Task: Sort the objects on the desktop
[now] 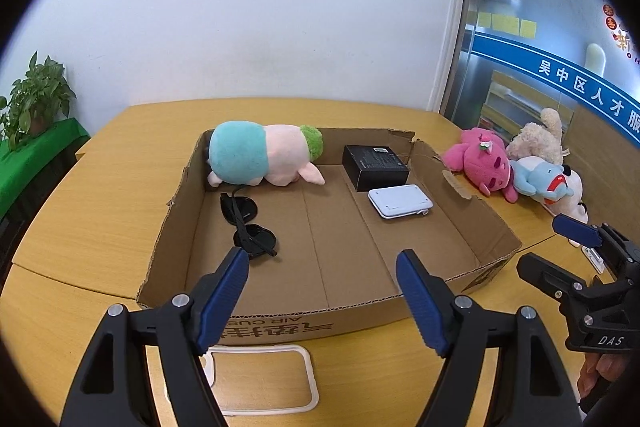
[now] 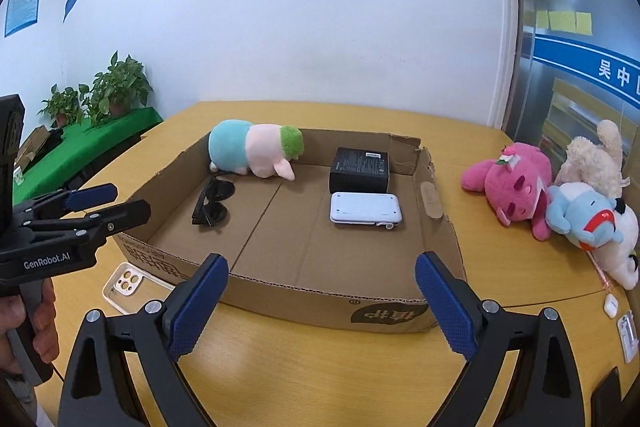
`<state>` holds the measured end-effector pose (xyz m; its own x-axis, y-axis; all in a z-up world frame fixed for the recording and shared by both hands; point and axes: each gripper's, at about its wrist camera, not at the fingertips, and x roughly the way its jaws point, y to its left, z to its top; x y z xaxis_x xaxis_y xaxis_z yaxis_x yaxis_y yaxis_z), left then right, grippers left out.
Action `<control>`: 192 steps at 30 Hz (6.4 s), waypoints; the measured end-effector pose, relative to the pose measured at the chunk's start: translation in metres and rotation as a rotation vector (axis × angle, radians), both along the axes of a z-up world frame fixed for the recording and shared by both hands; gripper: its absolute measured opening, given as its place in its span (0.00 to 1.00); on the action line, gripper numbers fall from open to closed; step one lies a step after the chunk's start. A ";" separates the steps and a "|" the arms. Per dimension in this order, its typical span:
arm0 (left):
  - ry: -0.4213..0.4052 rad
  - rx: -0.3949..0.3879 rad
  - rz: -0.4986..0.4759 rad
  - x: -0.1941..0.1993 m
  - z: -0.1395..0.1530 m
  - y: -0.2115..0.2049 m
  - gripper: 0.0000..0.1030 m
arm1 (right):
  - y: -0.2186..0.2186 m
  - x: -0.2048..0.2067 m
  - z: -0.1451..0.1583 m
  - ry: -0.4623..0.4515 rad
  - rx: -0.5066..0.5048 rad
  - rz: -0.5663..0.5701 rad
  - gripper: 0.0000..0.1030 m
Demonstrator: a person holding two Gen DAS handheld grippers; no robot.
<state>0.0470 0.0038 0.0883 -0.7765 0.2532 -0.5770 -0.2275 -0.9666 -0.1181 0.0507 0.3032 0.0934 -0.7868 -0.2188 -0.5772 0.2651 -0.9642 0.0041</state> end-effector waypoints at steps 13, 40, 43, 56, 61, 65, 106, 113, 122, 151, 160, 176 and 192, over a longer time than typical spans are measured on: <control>0.002 -0.001 0.016 0.005 0.001 -0.004 0.74 | -0.001 0.006 0.003 0.013 -0.019 -0.012 0.93; -0.379 0.048 0.101 -0.014 -0.119 -0.137 0.57 | -0.134 -0.032 -0.140 -0.415 -0.083 0.274 0.62; -0.393 0.037 0.116 -0.019 -0.129 -0.137 0.37 | -0.142 -0.025 -0.139 -0.382 -0.015 0.282 0.46; -0.356 0.021 0.138 0.007 -0.107 -0.127 0.07 | -0.123 0.001 -0.120 -0.324 -0.083 0.291 0.08; -0.205 0.010 0.101 0.020 -0.044 -0.107 0.07 | -0.097 0.020 -0.067 -0.184 -0.119 0.267 0.08; -0.104 0.012 0.022 0.005 0.001 -0.076 0.07 | -0.065 0.004 -0.025 -0.084 -0.127 0.213 0.08; -0.613 -0.023 -0.071 -0.168 -0.102 0.033 0.36 | 0.011 -0.163 -0.096 -0.414 -0.037 0.005 0.67; -0.180 -0.060 0.068 -0.096 -0.057 0.001 0.66 | 0.014 -0.096 -0.077 -0.093 -0.030 -0.038 1.00; 0.090 -0.157 0.199 -0.061 -0.086 -0.013 0.76 | 0.010 -0.068 -0.090 0.070 -0.053 -0.031 1.00; 0.167 -0.143 0.209 -0.049 -0.089 -0.009 0.86 | 0.009 -0.060 -0.095 0.136 -0.054 -0.045 1.00; 0.165 -0.142 0.212 -0.051 -0.088 -0.009 0.86 | 0.009 -0.060 -0.095 0.136 -0.054 -0.046 1.00; 0.164 -0.140 0.210 -0.053 -0.088 -0.011 0.86 | 0.007 -0.057 -0.095 0.133 -0.055 -0.101 1.00; 0.164 -0.140 0.208 -0.054 -0.088 -0.011 0.87 | 0.006 -0.057 -0.095 0.134 -0.053 -0.107 1.00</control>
<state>-0.0069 -0.0072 -0.0002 -0.8889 0.0052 -0.4581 -0.0274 -0.9988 0.0418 -0.0065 0.3097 -0.0016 -0.8762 -0.1565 -0.4559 0.1622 -0.9864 0.0270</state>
